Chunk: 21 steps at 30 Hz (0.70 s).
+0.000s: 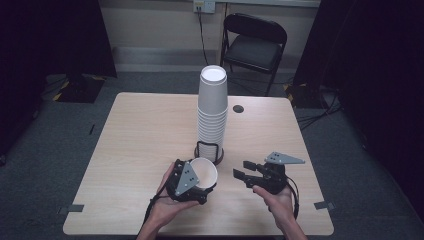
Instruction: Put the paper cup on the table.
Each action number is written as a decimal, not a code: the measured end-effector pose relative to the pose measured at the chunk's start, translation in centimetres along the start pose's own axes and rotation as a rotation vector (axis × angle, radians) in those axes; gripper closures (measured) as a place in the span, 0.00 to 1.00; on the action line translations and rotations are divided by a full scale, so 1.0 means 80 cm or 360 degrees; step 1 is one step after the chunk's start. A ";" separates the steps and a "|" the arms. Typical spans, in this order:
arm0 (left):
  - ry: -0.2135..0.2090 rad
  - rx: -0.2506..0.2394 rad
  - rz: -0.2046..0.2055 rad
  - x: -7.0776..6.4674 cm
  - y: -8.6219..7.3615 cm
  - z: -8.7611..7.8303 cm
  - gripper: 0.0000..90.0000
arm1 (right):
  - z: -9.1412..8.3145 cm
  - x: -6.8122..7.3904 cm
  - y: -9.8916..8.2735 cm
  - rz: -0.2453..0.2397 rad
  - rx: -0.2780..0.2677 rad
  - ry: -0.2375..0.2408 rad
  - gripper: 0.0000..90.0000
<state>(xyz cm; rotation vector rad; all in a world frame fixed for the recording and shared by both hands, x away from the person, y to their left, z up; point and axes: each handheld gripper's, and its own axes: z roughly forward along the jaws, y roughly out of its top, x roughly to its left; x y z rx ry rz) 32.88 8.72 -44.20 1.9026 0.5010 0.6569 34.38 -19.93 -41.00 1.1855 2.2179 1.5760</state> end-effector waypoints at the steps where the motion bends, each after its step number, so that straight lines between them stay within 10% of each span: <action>1: 0.0007 -0.0008 -0.0017 0.005 -0.001 -0.003 0.10 | 0.000 0.000 0.000 0.0000 0.0000 0.0000 0.45; 21: 0.0272 -0.0208 -0.0422 0.095 -0.011 -0.028 0.10 | 0.000 -0.019 -0.012 0.0064 0.0016 -0.0060 0.43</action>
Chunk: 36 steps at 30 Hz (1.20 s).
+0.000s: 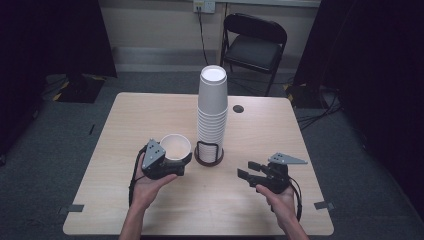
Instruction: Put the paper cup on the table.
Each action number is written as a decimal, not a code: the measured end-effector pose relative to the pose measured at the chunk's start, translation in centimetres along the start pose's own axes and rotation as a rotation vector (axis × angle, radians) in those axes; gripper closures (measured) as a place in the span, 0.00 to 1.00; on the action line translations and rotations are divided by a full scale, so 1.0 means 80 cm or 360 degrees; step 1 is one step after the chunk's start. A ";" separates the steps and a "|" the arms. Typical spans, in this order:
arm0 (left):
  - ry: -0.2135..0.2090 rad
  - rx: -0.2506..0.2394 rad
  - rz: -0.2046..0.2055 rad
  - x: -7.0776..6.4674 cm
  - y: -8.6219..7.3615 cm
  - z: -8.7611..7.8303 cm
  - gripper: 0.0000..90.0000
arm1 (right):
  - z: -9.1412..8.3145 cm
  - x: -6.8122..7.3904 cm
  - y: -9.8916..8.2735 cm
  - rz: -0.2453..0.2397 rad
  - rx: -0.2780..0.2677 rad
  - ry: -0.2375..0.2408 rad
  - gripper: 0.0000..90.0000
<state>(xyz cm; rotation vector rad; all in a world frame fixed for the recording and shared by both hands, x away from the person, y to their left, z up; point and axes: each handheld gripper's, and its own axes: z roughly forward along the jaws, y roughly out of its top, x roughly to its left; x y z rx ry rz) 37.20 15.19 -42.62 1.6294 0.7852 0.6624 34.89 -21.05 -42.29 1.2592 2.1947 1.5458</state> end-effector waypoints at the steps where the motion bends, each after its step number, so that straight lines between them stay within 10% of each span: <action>1: 0.0018 0.0009 0.0015 0.005 0.000 0.000 0.10 | 0.000 0.000 -0.001 -0.0007 0.0007 -0.0004 0.43; 9: 0.0120 -0.0029 -0.0200 0.033 -0.003 0.006 0.09 | -0.005 -0.005 -0.002 -0.0002 0.0008 -0.0031 0.42; 14: 0.0188 -0.0054 -0.0223 0.047 0.001 0.005 0.09 | -0.003 -0.007 -0.003 -0.0007 0.0019 -0.0034 0.42; 21: 0.0271 -0.0051 -0.0161 0.063 0.012 0.009 0.09 | -0.002 -0.009 -0.003 -0.0009 0.0028 -0.0031 0.41; 36: 0.0226 0.0070 -0.0146 0.095 0.007 0.044 0.08 | 0.001 -0.007 -0.004 -0.0034 0.0024 -0.0020 0.39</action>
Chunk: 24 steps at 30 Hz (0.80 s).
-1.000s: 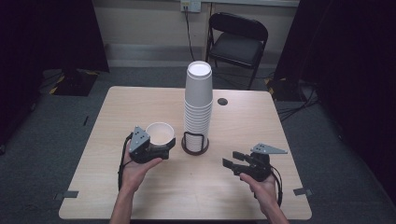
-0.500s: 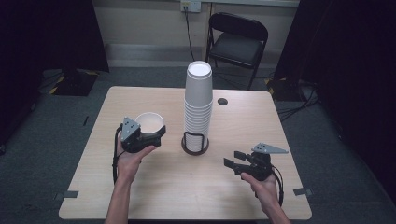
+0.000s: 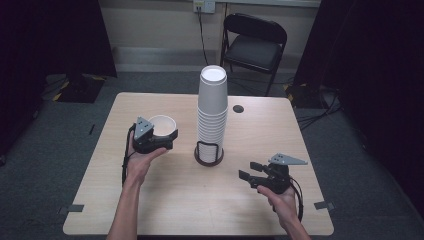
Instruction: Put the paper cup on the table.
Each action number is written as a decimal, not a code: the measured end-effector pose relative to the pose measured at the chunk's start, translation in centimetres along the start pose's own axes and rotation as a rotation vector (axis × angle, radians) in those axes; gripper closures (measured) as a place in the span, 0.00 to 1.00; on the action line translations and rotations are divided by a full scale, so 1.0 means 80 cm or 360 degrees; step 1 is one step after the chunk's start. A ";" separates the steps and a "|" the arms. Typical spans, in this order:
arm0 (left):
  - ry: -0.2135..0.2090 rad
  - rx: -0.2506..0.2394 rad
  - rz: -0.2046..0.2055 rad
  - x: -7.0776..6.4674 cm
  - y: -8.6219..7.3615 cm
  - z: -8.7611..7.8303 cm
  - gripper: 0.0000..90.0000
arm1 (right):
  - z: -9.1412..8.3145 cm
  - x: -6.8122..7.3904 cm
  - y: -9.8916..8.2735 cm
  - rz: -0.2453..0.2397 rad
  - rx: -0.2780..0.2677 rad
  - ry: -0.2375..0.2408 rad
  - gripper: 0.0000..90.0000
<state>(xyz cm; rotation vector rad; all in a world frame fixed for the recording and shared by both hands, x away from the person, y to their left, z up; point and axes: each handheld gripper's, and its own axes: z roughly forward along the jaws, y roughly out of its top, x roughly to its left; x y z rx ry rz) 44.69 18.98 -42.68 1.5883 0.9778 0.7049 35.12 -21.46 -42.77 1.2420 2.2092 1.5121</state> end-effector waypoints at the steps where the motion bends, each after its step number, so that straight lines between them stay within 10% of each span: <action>1: -0.0004 0.0005 0.0000 0.003 -0.001 0.003 0.08 | 0.000 -0.001 0.000 0.0003 0.0003 0.0002 0.39; 24: 0.0104 0.0268 -0.0063 0.025 -0.062 0.032 0.12 | 0.002 0.002 -0.002 0.0003 0.0038 -0.0009 0.39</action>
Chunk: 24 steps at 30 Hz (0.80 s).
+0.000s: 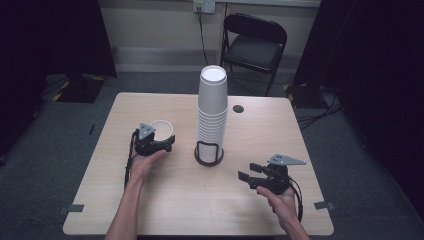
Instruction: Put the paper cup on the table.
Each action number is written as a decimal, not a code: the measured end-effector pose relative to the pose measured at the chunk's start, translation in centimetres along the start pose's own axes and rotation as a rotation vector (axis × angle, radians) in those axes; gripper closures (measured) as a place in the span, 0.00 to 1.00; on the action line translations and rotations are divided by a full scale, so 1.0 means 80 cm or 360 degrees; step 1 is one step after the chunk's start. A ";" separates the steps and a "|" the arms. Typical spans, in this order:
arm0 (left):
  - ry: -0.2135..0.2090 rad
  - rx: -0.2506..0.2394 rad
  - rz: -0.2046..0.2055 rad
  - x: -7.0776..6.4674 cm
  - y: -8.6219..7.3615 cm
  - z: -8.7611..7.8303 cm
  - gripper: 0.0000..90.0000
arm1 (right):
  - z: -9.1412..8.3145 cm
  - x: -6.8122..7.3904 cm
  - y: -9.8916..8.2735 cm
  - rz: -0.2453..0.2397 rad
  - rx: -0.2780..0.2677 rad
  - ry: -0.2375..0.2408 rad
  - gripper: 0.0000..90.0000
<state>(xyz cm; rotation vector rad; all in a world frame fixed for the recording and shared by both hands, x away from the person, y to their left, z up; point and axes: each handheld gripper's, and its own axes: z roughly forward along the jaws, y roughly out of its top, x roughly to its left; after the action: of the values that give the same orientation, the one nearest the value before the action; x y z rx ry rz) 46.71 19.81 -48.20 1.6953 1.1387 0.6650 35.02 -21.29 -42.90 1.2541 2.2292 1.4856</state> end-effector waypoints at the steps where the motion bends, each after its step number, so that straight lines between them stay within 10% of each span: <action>1: 0.0000 0.0000 0.0000 0.000 0.000 0.000 0.13 | 0.000 0.000 0.000 0.0000 0.0000 0.0000 0.39; 8: 0.0041 0.0187 0.0021 0.004 -0.003 -0.005 0.16 | 0.000 -0.002 0.000 0.0005 0.0001 -0.0005 0.39; 24: 0.0122 0.0278 -0.0023 0.003 -0.027 -0.020 0.18 | 0.000 -0.001 0.001 0.0007 0.0004 -0.0010 0.39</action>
<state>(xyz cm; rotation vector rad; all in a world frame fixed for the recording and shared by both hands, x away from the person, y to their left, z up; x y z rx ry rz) 44.64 20.89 -49.53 1.8195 1.2934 0.6413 35.12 -21.32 -42.88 1.2634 2.2265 1.4789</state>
